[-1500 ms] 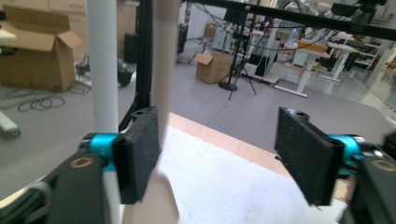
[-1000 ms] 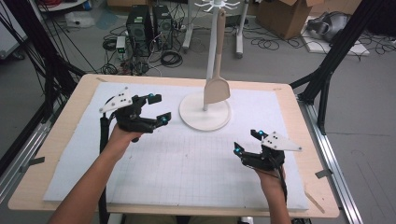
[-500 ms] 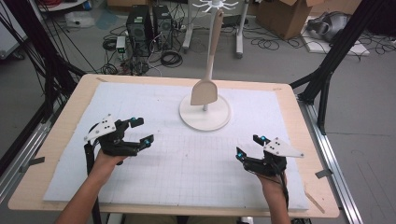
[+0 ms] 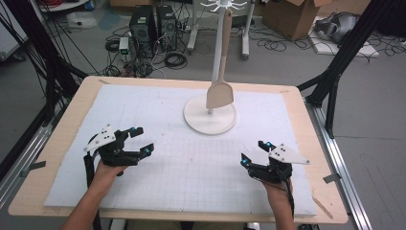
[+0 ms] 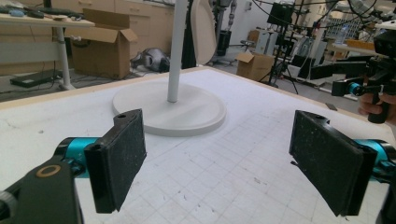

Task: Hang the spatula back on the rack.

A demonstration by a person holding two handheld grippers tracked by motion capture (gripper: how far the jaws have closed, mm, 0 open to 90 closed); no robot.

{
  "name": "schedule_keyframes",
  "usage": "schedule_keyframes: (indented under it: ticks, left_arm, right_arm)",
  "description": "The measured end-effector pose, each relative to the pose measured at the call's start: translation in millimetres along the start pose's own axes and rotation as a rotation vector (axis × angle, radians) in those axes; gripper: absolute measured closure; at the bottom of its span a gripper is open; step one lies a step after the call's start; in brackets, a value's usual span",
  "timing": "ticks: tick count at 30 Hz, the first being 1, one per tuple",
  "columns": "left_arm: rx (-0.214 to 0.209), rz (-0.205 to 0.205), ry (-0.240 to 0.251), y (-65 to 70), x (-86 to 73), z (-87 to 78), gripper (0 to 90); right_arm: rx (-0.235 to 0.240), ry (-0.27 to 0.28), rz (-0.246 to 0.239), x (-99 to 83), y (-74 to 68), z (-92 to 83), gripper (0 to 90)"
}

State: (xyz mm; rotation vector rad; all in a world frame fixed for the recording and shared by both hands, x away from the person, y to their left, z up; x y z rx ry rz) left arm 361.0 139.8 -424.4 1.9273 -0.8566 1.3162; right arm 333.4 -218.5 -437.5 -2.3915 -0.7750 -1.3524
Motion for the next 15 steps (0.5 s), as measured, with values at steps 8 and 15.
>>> schedule_keyframes:
  ticks: [8,15]
  left_arm:
    - [0.007,-0.007,-0.003,-2.8,-2.2,-1.7,19.0]
    - [0.011,-0.014,-0.006,-4.0,-4.1,-0.8,18.9]
  right_arm:
    - [-0.003,0.005,0.003,-2.1,1.8,1.6,21.6]
    - [0.003,0.0,0.014,-5.1,1.3,1.3,21.6]
Point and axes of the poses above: each handheld gripper's, and its own axes: z roughly forward along the jaws, x roughly out of its top, y roughly to its right, the point moved 9 cm from there along z, roughly forward along the jaws, and after that the axes turned 12 degrees about -y, right-handed, at the moved point
